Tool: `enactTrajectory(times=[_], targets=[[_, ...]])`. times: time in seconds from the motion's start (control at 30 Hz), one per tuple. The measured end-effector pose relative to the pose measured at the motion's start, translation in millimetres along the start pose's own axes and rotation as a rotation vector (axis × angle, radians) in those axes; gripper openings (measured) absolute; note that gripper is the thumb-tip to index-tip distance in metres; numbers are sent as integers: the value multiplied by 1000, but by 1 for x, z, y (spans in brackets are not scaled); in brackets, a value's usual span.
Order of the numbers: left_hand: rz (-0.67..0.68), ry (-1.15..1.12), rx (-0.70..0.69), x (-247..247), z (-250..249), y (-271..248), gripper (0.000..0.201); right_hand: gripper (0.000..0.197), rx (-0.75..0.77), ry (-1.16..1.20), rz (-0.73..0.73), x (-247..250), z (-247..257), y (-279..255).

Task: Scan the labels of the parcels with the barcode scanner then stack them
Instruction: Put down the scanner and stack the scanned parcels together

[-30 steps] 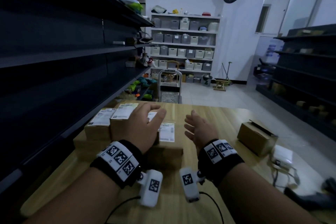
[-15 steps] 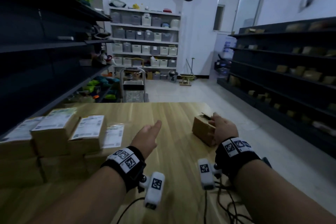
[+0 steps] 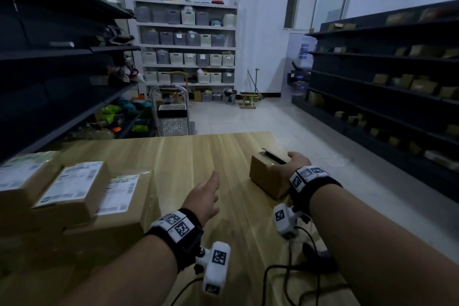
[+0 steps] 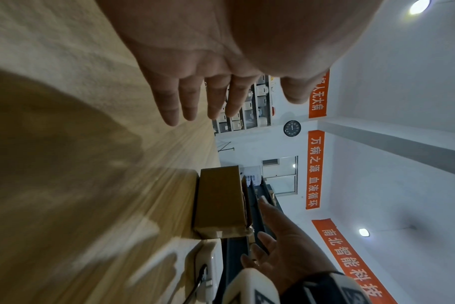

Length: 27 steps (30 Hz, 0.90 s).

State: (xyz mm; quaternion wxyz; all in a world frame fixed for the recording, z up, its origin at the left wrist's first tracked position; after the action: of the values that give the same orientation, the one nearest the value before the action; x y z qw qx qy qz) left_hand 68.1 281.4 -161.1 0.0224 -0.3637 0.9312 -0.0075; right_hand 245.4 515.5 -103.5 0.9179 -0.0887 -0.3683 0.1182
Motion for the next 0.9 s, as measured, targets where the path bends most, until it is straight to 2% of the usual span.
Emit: enactTrajectory(times=[0.07,0.2,0.23,0.4,0.5,0.6,0.7,0.83,0.9], targets=[[-3,1,-4,0,4,2,75,102,3,-103,-13,-7,1,12],[-14,25,-21,8,10,5,73,60,77,-331,-29,-22,5,11],[-18,32,-23,11,11,6,73,55,97,-362,-42,-24,6,8],[-20,39,-8,21,14,1,74,48,138,-353,-12,-30,13,-13],[-16,48,2,26,14,-8,73,19,114,-157,59,-33,16,-32],[-32,35,-7,34,6,-16,69,28,30,139,190,-45,16,-49],[-37,38,-39,43,-9,-27,58,30,-147,477,353,-68,6,-72],[-158,54,-146,66,-38,-47,76,38,-177,654,510,-98,2,-110],[-166,68,-239,75,-57,-60,62,38,-201,734,578,-111,2,-128]])
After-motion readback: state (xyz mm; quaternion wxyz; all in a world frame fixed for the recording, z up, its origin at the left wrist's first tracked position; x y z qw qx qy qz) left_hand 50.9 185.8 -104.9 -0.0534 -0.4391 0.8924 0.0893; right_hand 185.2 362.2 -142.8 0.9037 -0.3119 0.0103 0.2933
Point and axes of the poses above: each hand's wrist, its own y-axis towards the middle knuckle, its own x-axis out of the back of the hand, z = x × y, the point moved 9 cm from there along y, towards the middle knuckle, and after that the axes turned 10 degrees about -x, right-handed, at the moved point
